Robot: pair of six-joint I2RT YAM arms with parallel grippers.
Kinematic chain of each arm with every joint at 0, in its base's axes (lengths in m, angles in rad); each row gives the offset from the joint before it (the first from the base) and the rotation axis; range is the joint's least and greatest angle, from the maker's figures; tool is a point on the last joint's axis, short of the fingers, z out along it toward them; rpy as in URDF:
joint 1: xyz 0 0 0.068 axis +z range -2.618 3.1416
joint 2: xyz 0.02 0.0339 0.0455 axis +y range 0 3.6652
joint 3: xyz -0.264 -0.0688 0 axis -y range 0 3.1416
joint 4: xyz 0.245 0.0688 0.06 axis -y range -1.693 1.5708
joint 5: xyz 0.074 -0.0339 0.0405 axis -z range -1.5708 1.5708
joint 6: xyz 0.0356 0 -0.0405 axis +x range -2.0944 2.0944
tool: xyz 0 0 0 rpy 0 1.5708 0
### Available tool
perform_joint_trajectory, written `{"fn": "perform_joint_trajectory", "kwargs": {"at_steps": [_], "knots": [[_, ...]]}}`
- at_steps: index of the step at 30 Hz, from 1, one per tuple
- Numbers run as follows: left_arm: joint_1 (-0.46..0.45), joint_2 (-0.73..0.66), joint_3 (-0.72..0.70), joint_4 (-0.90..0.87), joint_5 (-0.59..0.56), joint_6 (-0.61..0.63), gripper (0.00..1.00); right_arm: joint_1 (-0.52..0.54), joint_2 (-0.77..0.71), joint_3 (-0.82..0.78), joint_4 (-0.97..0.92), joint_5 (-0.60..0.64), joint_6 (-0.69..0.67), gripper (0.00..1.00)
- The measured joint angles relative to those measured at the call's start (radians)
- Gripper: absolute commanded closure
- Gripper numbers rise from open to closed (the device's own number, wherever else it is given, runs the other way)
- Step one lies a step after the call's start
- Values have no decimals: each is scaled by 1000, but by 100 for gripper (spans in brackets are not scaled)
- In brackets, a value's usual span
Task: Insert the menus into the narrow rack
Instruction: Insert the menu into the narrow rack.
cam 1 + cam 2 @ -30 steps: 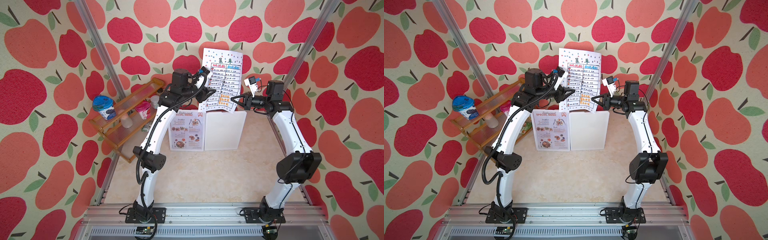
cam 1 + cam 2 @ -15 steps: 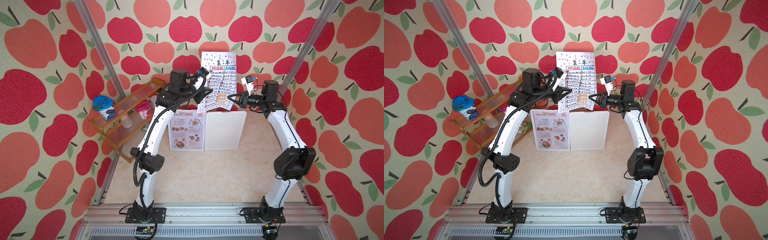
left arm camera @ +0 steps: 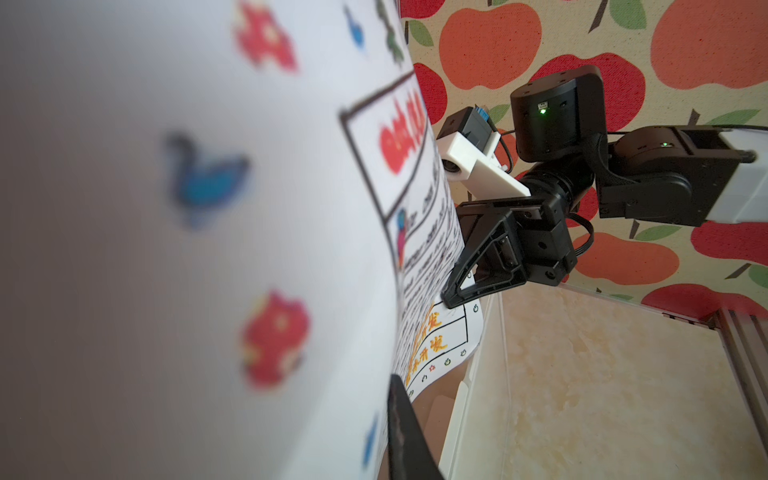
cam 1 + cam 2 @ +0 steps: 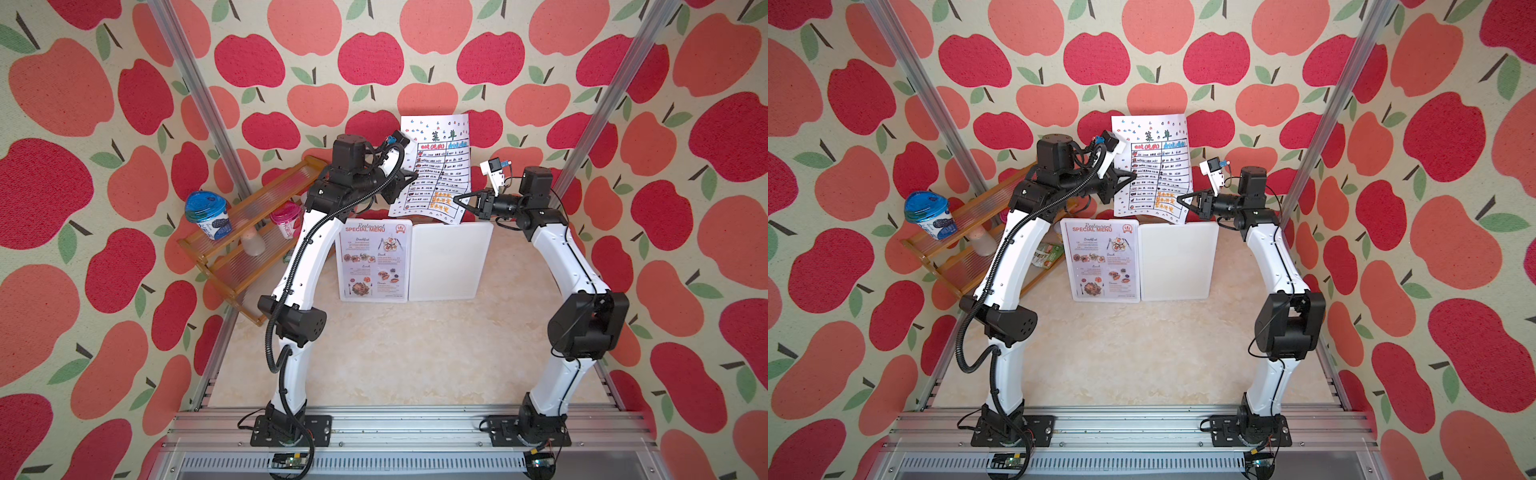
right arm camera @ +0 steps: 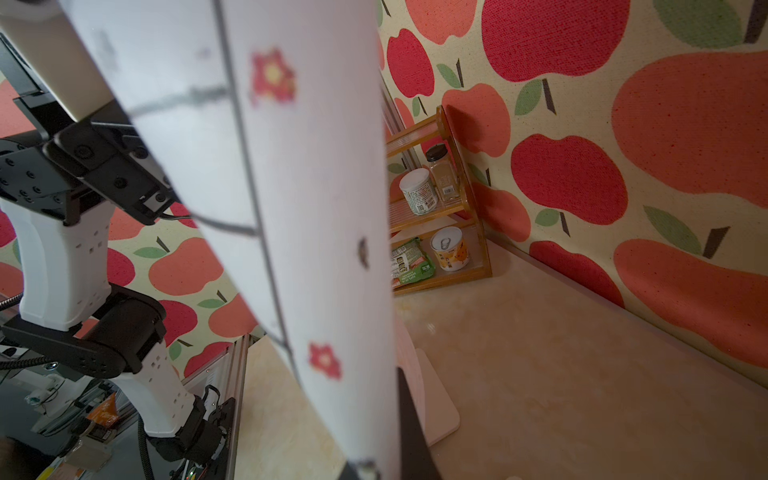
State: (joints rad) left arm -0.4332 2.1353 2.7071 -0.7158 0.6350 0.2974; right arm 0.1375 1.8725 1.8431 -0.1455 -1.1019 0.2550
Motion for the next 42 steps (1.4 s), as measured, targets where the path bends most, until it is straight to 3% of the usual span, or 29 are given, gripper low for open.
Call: {"fn": "perform_joint_trajectory", "kwargs": {"at_steps": [4,9,14,35,42], "knots": [[2,0,1,-2,1,-13,67,0,0,-10,43,0,42,100],[2,0,1,-3,2,-18,61,0,2,-10,118,-16,133,100],[2,0,1,-7,5,-18,60,0,15,-11,178,-29,205,100],[2,19,2,-10,9,-23,59,-3,28,-58,217,-42,248,100],[2,19,2,-10,9,-42,59,-20,28,-121,323,-55,339,100]]}}
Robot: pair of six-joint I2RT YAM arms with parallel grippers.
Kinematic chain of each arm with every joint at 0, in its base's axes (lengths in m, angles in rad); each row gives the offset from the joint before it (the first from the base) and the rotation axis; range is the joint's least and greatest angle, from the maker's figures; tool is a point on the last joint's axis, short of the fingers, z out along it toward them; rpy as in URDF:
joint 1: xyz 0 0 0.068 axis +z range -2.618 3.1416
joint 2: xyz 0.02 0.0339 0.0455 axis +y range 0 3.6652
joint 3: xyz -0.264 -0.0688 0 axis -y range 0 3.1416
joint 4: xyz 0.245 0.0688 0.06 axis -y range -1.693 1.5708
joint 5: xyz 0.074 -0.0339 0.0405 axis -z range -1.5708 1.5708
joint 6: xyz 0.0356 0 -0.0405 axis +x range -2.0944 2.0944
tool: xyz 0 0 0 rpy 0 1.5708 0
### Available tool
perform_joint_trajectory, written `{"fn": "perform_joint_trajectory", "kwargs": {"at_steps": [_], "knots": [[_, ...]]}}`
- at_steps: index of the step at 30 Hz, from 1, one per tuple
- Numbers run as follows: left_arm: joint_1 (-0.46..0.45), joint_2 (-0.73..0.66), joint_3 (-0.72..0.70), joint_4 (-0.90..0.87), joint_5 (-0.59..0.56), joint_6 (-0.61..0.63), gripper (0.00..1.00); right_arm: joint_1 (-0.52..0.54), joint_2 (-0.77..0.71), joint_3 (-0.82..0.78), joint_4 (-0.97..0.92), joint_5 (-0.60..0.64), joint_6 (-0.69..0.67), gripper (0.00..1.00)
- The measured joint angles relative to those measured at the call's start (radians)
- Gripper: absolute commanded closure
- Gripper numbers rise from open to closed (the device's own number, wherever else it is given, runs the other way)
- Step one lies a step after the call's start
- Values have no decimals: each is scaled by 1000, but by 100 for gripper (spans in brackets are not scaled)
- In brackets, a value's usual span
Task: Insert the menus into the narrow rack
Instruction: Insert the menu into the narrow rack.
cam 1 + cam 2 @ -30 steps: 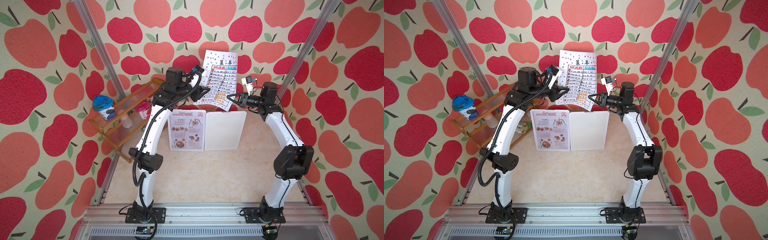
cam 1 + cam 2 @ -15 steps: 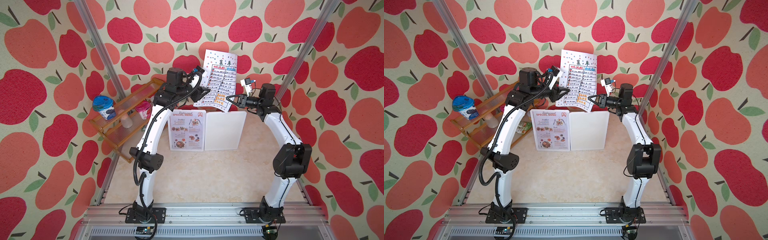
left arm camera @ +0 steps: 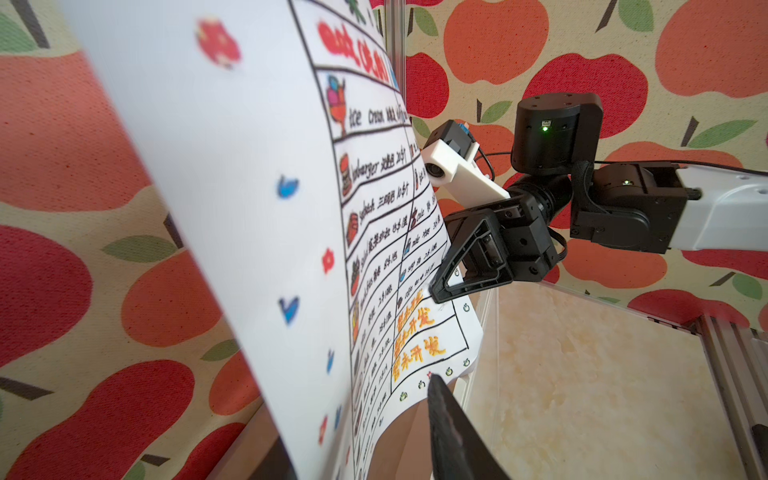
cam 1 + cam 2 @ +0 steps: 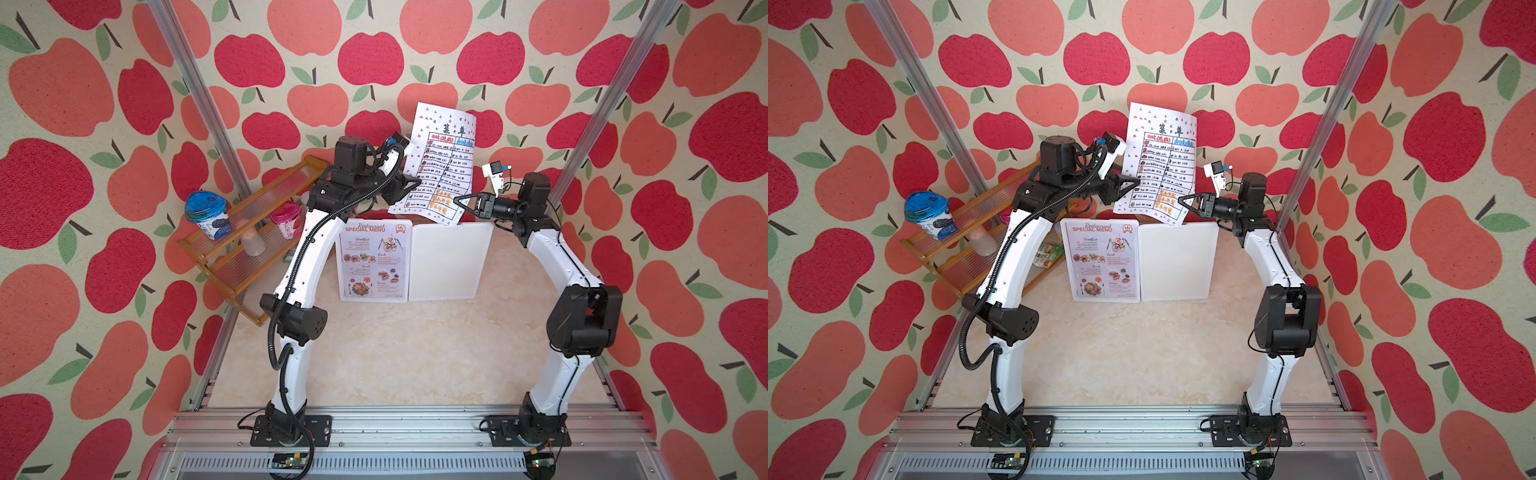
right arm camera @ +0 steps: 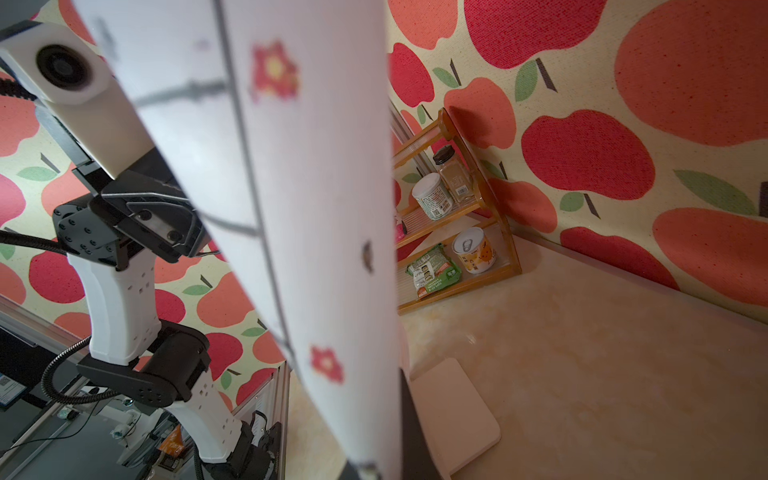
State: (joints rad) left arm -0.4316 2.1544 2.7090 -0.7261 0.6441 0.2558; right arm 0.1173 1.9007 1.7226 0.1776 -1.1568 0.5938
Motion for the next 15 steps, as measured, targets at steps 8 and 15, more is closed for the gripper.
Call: {"fn": "perform_joint_trajectory", "kwargs": {"at_steps": [8,15], "knots": [[0,0,0,1,11,-12,60,-9,0,-19,109,-8,110,100],[-1,0,0,1,27,-33,61,-8,0,-19,129,-8,161,100]]}}
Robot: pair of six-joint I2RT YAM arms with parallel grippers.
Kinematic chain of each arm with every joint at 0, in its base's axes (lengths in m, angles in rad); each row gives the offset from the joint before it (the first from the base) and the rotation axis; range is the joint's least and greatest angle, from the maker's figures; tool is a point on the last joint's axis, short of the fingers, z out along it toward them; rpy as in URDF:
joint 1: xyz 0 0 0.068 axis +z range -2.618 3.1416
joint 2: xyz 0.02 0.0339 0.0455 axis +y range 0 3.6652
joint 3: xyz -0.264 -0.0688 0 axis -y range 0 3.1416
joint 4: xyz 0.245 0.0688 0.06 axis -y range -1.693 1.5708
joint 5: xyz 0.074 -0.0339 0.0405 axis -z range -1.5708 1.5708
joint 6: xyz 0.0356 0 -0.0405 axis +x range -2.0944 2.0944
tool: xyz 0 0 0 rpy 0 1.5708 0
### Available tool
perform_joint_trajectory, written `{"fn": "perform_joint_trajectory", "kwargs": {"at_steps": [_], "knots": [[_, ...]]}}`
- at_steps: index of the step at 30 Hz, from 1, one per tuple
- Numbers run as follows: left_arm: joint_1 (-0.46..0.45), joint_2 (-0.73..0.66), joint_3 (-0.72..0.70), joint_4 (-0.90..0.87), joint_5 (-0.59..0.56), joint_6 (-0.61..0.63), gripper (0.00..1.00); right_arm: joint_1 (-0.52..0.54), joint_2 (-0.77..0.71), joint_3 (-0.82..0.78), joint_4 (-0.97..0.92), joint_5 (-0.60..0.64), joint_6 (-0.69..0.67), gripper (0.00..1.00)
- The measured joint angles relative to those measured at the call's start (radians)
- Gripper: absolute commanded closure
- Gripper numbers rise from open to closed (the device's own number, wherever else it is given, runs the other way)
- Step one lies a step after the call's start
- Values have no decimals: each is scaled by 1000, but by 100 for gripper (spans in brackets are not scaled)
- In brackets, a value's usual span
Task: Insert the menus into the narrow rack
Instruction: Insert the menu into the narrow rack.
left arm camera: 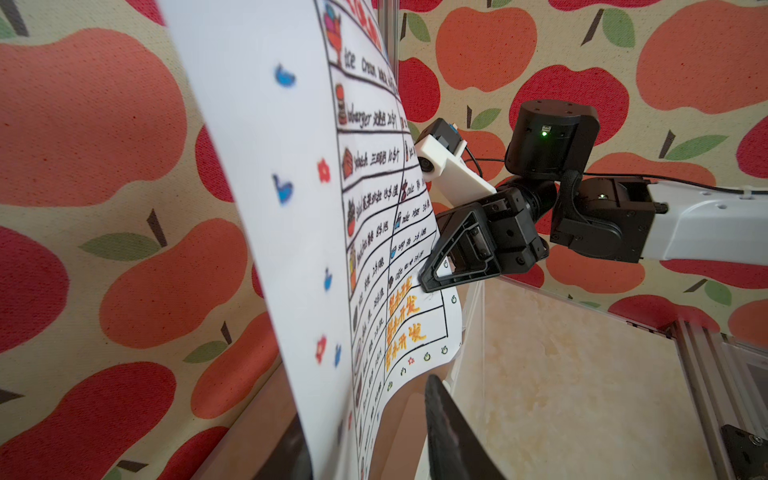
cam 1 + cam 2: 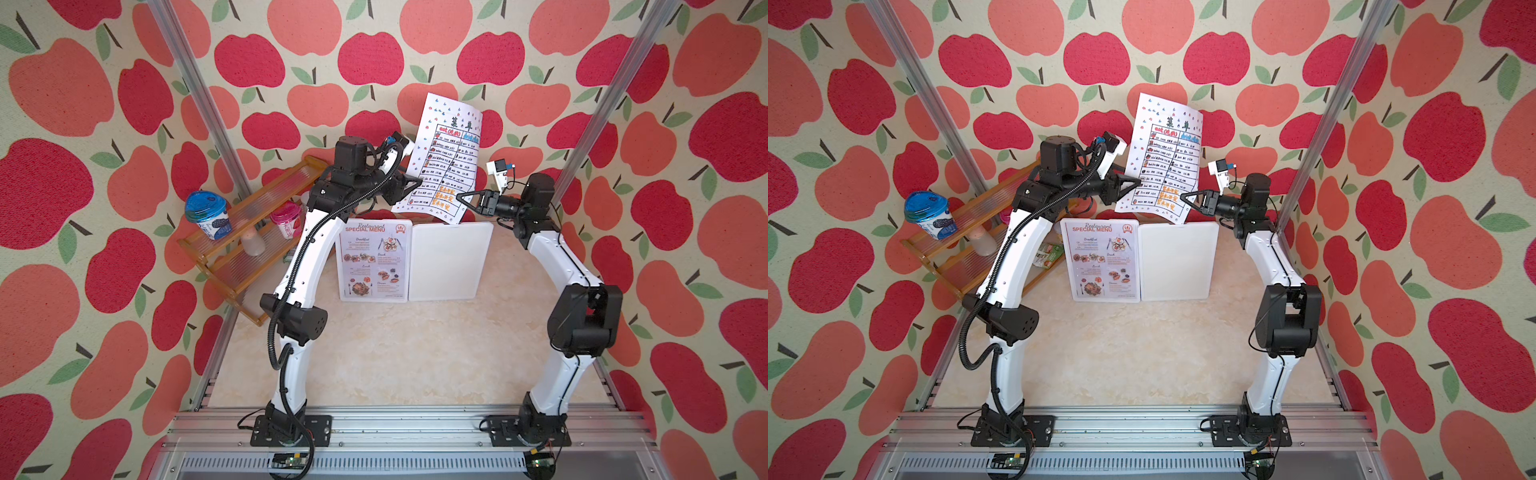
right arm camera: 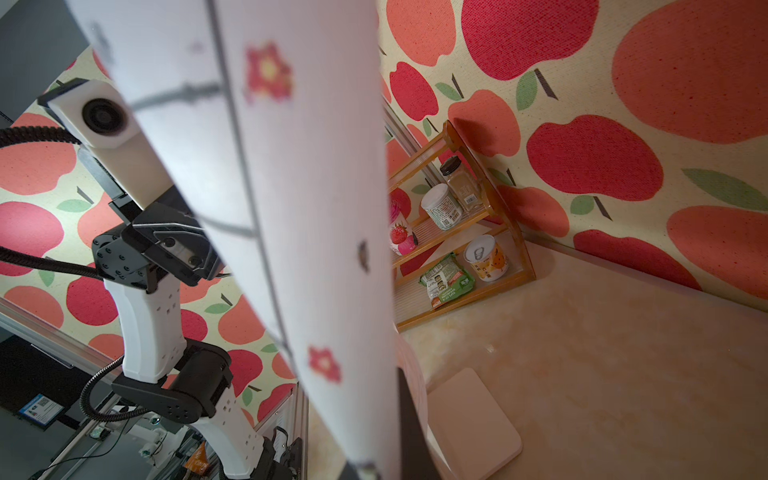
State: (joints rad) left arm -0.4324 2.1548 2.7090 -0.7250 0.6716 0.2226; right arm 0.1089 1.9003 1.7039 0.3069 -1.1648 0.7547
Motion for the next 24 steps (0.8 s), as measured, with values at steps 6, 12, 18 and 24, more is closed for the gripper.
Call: {"fn": "perform_joint_trajectory", "kwargs": {"at_steps": [6,12,18,24], "knots": [[0,1,0,0,2,0,61,0,0,0,-30,3,-3,100],[0,5,0,0,2,0,61,0,0,0,-97,10,-39,100],[0,7,0,0,3,0,61,2,0,2,-160,31,-71,100],[0,7,0,0,5,0,61,2,0,10,-173,53,-61,100]]}}
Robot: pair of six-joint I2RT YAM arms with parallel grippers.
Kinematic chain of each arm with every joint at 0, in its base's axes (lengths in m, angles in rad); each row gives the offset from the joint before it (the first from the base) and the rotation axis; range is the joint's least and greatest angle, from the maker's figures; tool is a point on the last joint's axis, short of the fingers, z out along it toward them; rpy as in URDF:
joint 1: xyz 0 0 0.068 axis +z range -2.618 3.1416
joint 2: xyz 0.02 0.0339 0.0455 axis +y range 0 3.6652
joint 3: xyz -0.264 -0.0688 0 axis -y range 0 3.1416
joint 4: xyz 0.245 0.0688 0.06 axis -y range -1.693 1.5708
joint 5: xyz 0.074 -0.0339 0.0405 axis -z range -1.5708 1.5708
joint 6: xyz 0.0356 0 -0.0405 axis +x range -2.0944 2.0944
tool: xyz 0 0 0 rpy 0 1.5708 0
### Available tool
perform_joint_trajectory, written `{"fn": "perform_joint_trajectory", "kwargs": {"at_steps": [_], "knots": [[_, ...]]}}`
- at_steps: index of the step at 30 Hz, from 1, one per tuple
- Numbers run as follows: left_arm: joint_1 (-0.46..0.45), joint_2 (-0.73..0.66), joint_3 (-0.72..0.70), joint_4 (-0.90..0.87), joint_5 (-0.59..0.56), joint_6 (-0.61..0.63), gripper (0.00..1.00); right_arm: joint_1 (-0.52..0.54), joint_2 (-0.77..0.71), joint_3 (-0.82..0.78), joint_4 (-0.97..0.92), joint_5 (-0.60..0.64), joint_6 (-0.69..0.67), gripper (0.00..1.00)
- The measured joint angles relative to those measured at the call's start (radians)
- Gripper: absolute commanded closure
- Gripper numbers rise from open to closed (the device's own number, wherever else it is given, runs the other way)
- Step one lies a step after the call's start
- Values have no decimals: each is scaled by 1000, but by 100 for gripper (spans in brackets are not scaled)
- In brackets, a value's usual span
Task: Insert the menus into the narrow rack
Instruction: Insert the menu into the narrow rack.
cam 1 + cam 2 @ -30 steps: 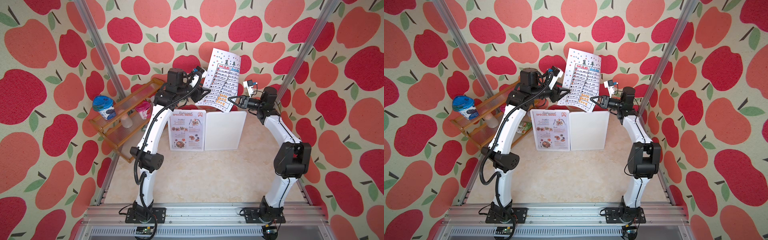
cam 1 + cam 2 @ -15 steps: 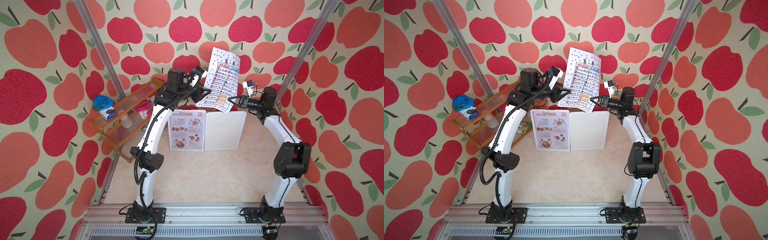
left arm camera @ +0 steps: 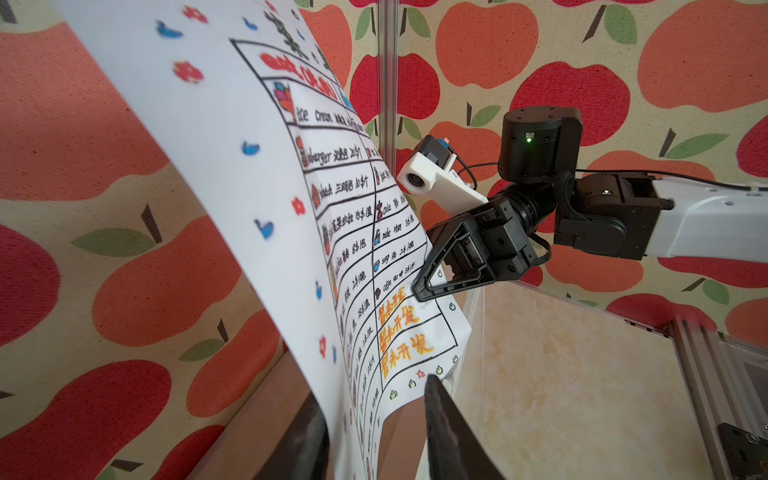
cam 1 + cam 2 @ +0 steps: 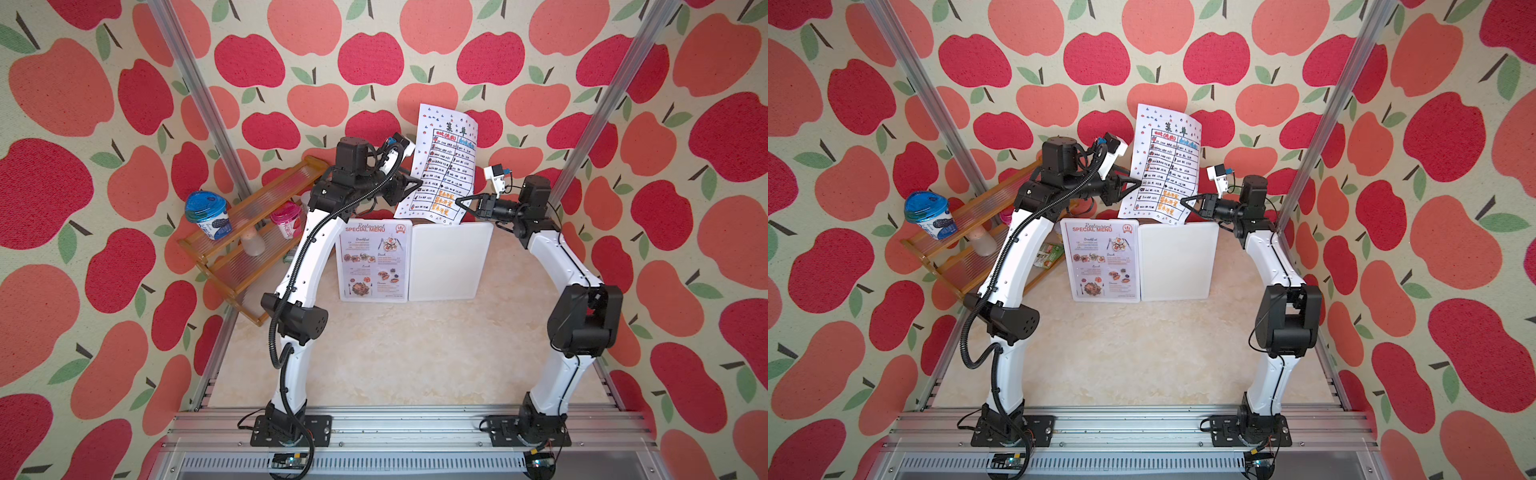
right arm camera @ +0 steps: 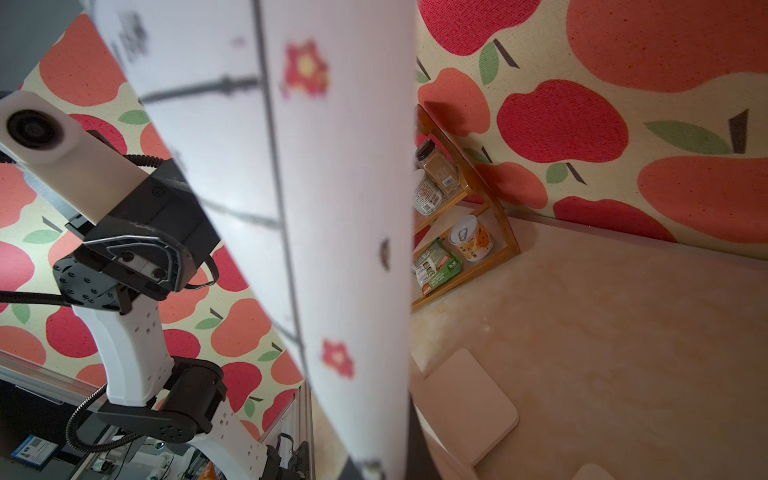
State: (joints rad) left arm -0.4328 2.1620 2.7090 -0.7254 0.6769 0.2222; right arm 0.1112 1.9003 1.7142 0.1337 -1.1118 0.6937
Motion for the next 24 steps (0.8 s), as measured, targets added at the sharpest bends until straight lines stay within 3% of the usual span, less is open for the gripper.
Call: {"fn": "perform_joint_trajectory", "kwargs": {"at_steps": [22,24], "knots": [[0,2,0,0,12,0,60,-1,0,48,-42,34,83,100],[0,2,0,0,13,-1,65,-1,0,59,-71,36,81,100]]}}
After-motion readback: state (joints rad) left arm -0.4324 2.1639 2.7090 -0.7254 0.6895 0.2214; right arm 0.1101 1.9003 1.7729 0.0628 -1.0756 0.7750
